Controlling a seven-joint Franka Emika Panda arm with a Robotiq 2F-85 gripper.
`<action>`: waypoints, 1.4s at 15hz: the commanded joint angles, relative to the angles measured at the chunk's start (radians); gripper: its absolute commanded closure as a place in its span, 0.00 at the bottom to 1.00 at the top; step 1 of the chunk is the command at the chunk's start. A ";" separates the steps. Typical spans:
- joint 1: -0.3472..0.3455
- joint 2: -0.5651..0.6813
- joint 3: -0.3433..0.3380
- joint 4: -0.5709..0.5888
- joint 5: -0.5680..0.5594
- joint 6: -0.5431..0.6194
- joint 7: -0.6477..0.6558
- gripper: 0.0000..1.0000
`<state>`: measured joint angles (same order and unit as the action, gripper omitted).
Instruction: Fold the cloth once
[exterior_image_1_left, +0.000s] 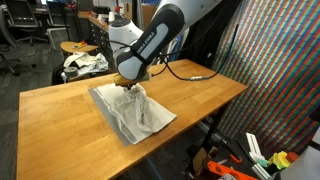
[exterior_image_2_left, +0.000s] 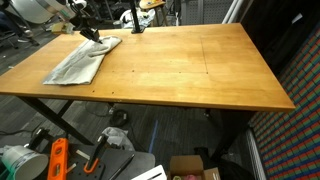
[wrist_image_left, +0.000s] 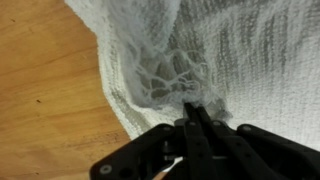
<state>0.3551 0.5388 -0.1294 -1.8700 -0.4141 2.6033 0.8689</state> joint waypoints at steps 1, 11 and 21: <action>-0.028 -0.057 0.052 0.012 0.106 -0.047 -0.036 0.98; 0.005 -0.045 0.085 0.094 0.243 -0.059 0.115 0.98; 0.016 0.019 0.145 0.231 0.318 -0.208 0.223 0.98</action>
<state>0.3651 0.5256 0.0024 -1.7213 -0.1252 2.4586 1.0604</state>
